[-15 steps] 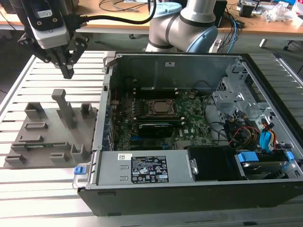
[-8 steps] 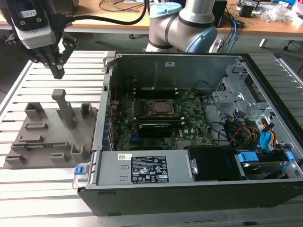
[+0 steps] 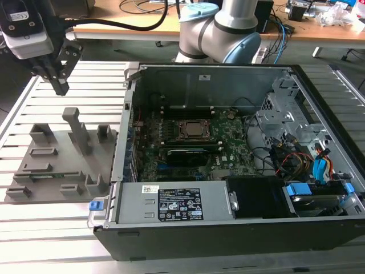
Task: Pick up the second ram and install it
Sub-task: 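Reach for the second ram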
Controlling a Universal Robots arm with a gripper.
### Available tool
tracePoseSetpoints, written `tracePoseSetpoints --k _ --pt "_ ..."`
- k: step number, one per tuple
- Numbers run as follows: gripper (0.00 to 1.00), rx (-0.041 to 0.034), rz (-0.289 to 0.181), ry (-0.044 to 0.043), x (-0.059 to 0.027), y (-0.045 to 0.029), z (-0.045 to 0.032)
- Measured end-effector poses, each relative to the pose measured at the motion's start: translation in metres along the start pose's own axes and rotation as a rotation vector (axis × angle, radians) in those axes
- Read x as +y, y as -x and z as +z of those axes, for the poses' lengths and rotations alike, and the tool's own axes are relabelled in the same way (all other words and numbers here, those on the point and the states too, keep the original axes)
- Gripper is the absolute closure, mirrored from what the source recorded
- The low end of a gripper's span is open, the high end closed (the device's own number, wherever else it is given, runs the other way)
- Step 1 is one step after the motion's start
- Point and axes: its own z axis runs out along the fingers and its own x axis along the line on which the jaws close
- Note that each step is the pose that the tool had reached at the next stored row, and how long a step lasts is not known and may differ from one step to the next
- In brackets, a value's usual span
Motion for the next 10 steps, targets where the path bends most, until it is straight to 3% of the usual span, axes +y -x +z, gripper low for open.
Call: tracePoseSetpoints --k 10 --pt "0.89 0.0 0.0 0.0 -0.0013 -0.0176 -0.0002"
